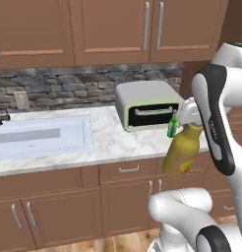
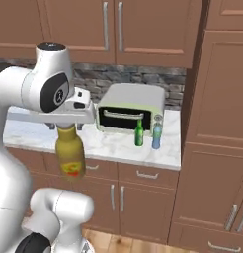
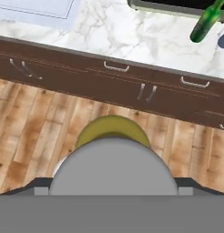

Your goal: Place the drinks on the dining counter in a tight cluster.

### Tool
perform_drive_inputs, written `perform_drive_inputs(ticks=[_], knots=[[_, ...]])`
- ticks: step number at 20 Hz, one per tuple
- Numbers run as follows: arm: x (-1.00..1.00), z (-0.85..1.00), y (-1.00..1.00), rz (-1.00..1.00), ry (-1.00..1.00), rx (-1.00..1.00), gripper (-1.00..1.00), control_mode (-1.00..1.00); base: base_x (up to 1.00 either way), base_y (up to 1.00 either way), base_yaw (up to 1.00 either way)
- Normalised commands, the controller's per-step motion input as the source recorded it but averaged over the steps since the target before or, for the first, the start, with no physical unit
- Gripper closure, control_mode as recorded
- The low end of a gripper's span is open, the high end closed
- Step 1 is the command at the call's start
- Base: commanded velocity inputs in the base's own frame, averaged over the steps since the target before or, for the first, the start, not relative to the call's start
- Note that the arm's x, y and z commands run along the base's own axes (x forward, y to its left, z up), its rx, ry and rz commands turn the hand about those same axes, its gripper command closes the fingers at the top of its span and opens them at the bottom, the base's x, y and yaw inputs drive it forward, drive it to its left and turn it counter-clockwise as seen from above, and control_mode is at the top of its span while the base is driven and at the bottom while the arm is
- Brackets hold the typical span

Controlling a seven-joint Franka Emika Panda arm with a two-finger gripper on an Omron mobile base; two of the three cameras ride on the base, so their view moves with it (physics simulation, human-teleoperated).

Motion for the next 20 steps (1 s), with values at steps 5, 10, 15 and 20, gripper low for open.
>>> perform_drive_inputs(ticks=[5,10,15,20], knots=[[0.00,0.00,0.00,0.00,0.00,0.00,1.00,1.00,-0.11,0.09,0.80],[0.00,0.00,0.00,0.00,0.00,0.00,1.00,1.00,0.00,0.00,1.00],[0.00,0.00,0.00,0.00,0.00,0.00,1.00,1.00,0.09,0.00,0.99],[0.00,0.00,0.00,0.00,0.00,0.00,1.00,1.00,0.34,-0.01,0.94]])
